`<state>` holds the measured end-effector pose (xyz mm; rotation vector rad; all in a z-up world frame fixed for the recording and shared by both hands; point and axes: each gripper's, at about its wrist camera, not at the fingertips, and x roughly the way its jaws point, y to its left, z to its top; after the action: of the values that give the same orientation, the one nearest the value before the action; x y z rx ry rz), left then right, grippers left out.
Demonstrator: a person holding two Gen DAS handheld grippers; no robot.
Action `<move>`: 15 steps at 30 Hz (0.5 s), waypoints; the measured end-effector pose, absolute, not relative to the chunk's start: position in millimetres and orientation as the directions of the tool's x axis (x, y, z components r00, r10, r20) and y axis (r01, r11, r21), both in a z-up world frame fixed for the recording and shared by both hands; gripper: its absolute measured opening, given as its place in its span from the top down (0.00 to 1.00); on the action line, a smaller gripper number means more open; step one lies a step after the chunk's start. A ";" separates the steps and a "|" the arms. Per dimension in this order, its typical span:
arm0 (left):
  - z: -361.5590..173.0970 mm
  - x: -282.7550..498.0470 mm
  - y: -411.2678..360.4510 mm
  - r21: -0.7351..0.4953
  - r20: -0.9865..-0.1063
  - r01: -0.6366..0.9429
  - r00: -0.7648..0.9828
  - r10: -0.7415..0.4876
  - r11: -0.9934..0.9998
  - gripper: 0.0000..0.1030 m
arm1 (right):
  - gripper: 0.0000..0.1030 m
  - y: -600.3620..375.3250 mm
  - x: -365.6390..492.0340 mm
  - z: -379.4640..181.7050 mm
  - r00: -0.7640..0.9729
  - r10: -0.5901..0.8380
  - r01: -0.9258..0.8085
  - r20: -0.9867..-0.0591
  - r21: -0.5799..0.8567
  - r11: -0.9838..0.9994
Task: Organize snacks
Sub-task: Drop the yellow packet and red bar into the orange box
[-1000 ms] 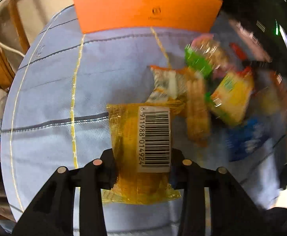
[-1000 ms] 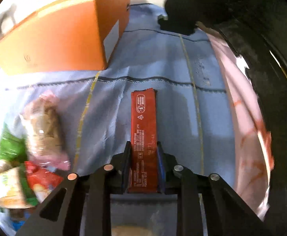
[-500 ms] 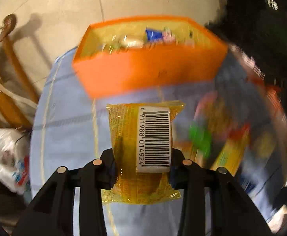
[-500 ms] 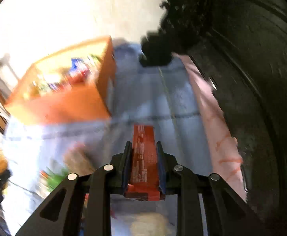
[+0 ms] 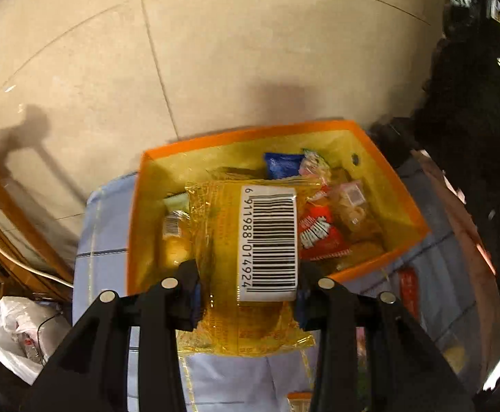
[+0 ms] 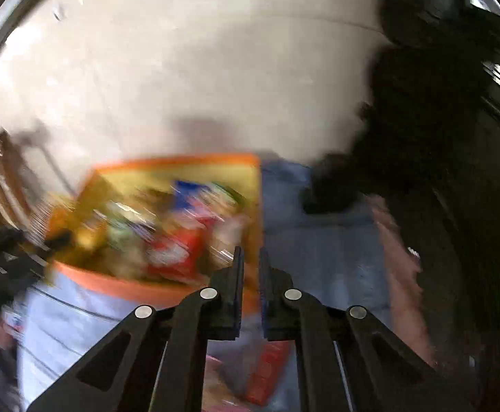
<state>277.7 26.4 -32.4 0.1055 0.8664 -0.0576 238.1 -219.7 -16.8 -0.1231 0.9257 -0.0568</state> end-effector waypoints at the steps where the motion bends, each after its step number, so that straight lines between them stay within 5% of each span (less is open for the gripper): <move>1: -35.5 274.5 22.5 0.113 -0.754 0.097 0.657 0.021 0.989 0.64 | 0.63 -226.6 231.7 -32.3 0.569 -0.154 0.022 -0.808 -0.172 0.985; 2: -37.3 273.4 21.1 0.128 -0.750 0.103 0.661 0.029 0.986 0.64 | 0.24 -235.5 224.0 -51.0 0.529 -0.160 0.044 -0.833 -0.161 0.986; 3: -39.4 273.1 19.4 0.131 -0.753 0.114 0.658 0.025 0.985 0.64 | 0.17 -244.8 218.5 -70.3 0.490 -0.121 0.066 -0.863 -0.102 0.993; 8: -43.0 276.0 18.6 0.088 -0.769 0.126 0.639 -0.013 0.988 0.64 | 0.19 -260.6 215.3 -151.1 0.330 -0.082 0.178 -0.940 -0.024 0.984; 10: -39.7 275.0 17.7 0.105 -0.761 0.129 0.649 -0.004 0.986 0.64 | 0.29 -257.0 218.3 -166.8 0.291 -0.082 0.161 -0.953 -0.036 0.986; 13: -34.0 273.6 19.0 0.134 -0.746 0.125 0.666 0.017 0.983 0.64 | 0.69 -248.2 218.4 -174.6 0.280 -0.146 0.110 -0.949 -0.119 0.987; 15: -29.8 271.5 19.8 0.144 -0.740 0.123 0.672 0.024 0.982 0.64 | 0.77 -250.2 219.9 -170.2 0.261 -0.131 0.111 -0.956 -0.106 0.988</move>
<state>271.5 19.8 -29.8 0.1876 0.8329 -0.0557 219.9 -250.2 -170.2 -0.0184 1.2961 -0.1639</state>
